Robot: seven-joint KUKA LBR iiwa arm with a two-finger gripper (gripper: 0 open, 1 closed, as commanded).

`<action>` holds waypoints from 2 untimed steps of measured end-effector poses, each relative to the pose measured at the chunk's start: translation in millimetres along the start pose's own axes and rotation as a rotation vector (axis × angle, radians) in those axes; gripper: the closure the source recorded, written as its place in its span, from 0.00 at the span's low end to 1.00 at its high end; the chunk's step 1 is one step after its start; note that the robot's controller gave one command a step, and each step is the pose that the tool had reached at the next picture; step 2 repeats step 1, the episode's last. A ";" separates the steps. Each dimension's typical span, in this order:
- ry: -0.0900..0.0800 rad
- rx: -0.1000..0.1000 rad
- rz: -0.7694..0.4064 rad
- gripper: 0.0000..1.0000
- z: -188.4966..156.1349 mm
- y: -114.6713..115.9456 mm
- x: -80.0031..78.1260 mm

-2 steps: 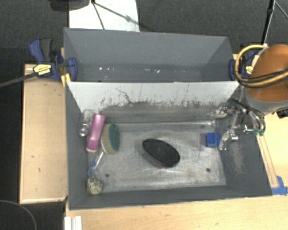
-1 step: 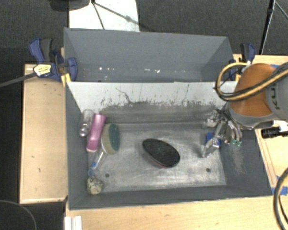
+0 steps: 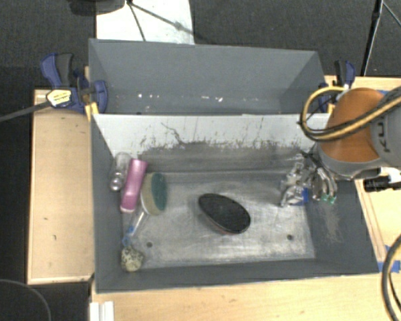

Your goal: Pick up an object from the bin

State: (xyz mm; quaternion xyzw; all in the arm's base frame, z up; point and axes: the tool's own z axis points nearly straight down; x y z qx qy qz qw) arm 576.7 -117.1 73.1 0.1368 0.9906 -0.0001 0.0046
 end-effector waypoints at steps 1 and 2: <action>-0.003 -0.001 0.022 1.00 -130.7 22.9 -11.4; -0.003 -0.001 0.022 1.00 -130.7 22.9 -11.4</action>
Offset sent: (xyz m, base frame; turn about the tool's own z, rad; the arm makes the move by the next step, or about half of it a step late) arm 0.0131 0.0185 0.1249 0.0256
